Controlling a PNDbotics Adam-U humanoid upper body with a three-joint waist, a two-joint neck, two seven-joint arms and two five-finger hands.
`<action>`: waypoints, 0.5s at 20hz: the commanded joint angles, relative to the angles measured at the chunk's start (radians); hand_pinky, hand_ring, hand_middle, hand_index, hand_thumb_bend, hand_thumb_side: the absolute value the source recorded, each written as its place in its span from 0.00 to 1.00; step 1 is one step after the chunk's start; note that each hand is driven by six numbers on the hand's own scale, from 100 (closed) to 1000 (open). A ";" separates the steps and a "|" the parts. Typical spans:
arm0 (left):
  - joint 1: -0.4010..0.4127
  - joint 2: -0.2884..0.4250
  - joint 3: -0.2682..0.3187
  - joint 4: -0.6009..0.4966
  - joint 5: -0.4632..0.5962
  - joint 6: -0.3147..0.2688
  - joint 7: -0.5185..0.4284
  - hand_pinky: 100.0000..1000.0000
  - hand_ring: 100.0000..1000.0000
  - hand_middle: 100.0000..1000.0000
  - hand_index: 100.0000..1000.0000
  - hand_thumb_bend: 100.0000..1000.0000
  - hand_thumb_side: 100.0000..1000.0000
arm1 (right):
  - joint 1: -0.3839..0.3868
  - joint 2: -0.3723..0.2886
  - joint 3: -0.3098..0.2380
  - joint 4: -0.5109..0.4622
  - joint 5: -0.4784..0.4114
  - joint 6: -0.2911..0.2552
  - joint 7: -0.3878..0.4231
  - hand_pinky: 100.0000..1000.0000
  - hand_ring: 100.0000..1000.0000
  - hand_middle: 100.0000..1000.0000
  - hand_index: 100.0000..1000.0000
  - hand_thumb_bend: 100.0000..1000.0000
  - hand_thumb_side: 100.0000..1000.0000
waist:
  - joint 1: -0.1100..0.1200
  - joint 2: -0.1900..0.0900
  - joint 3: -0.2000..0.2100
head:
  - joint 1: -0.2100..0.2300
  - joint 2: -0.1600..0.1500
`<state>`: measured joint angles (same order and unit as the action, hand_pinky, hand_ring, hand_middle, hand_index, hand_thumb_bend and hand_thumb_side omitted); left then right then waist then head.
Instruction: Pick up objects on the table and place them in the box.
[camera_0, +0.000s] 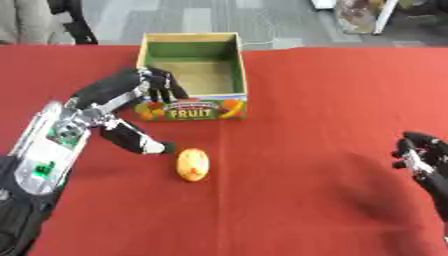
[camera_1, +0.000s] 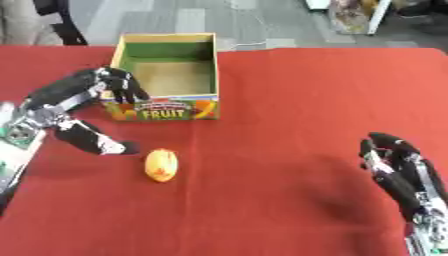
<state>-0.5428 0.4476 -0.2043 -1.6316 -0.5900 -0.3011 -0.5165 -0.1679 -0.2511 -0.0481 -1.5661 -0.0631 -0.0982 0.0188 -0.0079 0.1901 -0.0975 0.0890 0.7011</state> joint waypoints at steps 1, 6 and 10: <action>-0.029 0.008 -0.017 0.023 0.001 -0.014 -0.038 0.50 0.55 0.59 0.72 0.64 0.00 | -0.012 -0.018 -0.001 -0.010 0.001 -0.002 0.002 0.51 0.59 0.57 0.73 0.15 0.32 | 0.001 -0.017 -0.002 | 0.004 -0.002; -0.044 0.004 -0.025 0.076 0.047 -0.008 -0.098 0.48 0.54 0.57 0.71 0.64 0.00 | -0.012 -0.017 -0.001 -0.010 0.002 -0.001 0.003 0.51 0.59 0.57 0.73 0.15 0.32 | 0.004 -0.017 -0.004 | 0.005 -0.002; -0.049 0.005 -0.025 0.106 0.080 0.005 -0.140 0.47 0.53 0.57 0.70 0.64 0.00 | -0.011 -0.017 -0.002 -0.009 0.002 -0.001 0.003 0.51 0.59 0.57 0.73 0.15 0.32 | 0.004 -0.017 -0.006 | 0.005 -0.001</action>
<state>-0.5730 0.4395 -0.2314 -1.5240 -0.5255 -0.2988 -0.6422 -0.1679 -0.2511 -0.0479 -1.5661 -0.0631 -0.0977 0.0197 -0.0036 0.1900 -0.1026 0.0911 0.7012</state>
